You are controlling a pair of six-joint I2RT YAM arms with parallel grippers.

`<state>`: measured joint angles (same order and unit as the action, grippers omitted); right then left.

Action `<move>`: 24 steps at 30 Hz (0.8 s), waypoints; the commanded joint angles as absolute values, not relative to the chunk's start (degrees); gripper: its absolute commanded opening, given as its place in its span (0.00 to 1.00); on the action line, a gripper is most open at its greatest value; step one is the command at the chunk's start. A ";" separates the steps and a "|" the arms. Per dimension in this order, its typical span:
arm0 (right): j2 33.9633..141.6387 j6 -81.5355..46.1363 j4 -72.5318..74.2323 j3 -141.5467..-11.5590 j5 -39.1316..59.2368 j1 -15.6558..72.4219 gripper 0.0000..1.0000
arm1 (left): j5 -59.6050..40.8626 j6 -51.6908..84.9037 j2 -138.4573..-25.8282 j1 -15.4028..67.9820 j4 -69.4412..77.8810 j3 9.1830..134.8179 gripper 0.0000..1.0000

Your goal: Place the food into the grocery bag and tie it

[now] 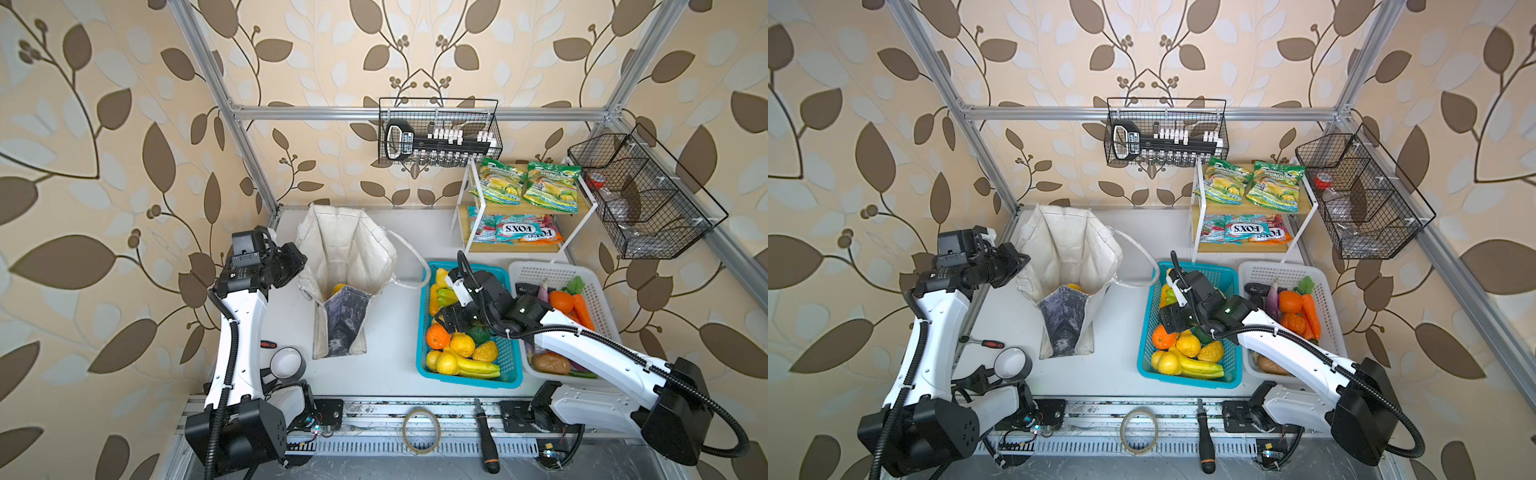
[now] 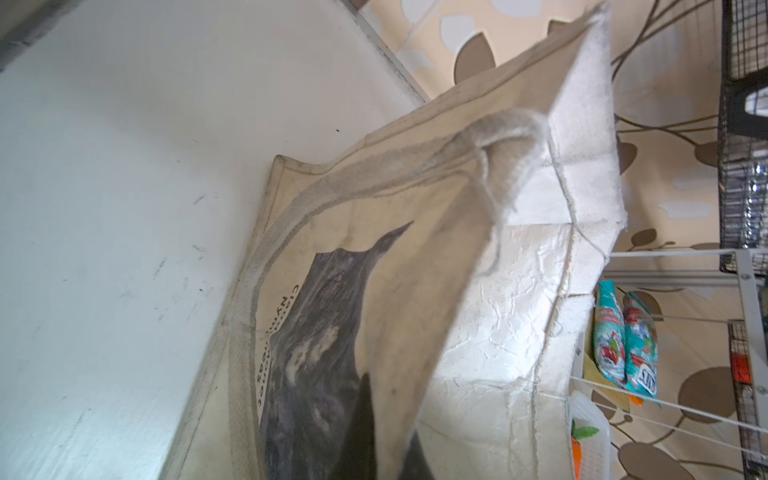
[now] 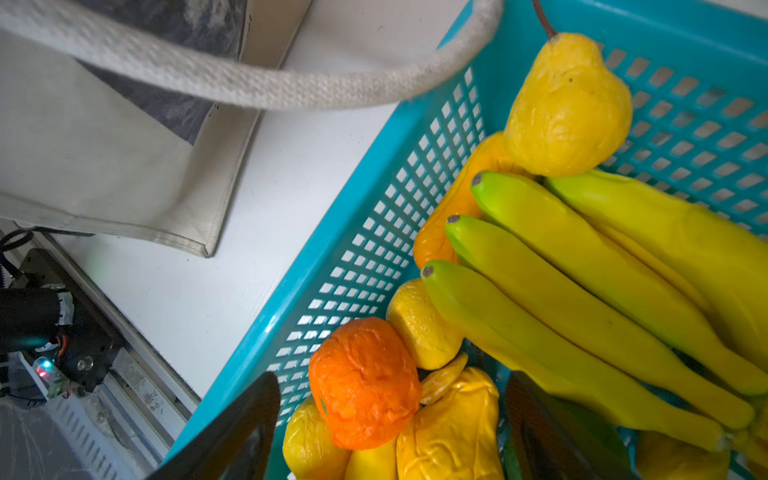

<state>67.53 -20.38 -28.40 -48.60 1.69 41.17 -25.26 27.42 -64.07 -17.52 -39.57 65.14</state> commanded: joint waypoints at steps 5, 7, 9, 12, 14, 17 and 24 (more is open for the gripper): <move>68.49 -18.93 -26.94 -50.54 3.02 39.24 0.87 | -26.82 26.34 -61.47 -20.78 -36.99 65.93 0.00; 68.63 -18.64 -27.07 -50.81 3.02 39.09 0.87 | -33.22 28.79 -61.97 -21.61 -33.31 63.82 0.00; 68.64 -18.53 -27.07 -50.78 2.77 39.00 0.87 | -42.49 30.11 -64.62 -21.47 -30.15 62.87 0.00; 69.05 -18.37 -26.83 -49.90 2.91 38.21 0.87 | -47.62 30.01 -68.27 -18.58 -31.28 64.34 0.00; 69.26 -18.45 -25.93 -49.04 3.57 37.72 0.87 | -51.28 32.21 -68.48 -17.29 -28.75 63.31 0.00; 68.83 -18.68 -23.04 -48.18 5.51 37.45 0.86 | -54.87 34.50 -68.31 -15.42 -26.78 62.97 0.00; 73.13 -19.49 -20.48 -57.00 8.35 37.57 0.87 | -63.92 44.07 -65.97 -13.48 -17.15 60.85 0.00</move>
<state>70.83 -19.49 -22.83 -51.88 6.35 37.58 -55.33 38.13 -69.08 -14.02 -25.19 60.97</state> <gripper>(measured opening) 0.871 0.047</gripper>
